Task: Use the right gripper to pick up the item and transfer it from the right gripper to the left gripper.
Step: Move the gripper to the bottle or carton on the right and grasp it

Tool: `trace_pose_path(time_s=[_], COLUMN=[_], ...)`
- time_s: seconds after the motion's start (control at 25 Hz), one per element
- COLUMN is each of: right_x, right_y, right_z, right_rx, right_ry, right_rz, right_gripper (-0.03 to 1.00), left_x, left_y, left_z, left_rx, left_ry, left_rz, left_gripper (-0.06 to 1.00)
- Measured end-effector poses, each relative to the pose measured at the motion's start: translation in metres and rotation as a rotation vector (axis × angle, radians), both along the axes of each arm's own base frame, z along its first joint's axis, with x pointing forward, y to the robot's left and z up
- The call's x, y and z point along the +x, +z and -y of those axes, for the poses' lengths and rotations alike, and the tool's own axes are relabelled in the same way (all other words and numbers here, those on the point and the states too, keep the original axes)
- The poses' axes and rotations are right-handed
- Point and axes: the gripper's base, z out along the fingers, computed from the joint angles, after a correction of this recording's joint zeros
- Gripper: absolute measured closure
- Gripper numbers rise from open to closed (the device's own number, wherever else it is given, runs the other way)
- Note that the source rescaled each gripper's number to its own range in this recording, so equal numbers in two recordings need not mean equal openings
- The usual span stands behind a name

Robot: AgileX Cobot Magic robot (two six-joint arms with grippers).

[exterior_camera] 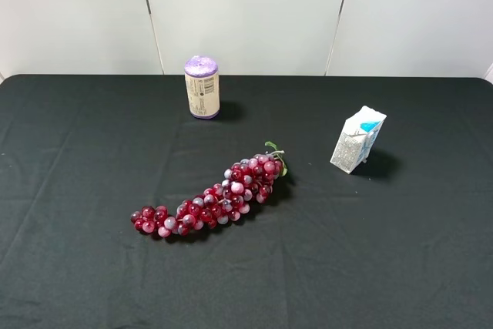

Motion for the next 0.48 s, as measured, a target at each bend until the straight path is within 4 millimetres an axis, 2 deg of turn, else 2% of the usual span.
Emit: trace_pose_path(time_s=[0.48], right_x=[0.0], right_y=[0.0], right_z=[0.0], right_rx=[0.0], right_ry=[0.0], right_rz=[0.0], right_gripper=[-0.03], left_x=[0.0], left_y=[0.0], left_z=[0.0], left_rx=[0.0], left_ry=[0.0], left_rz=[0.0], left_gripper=[-0.06])
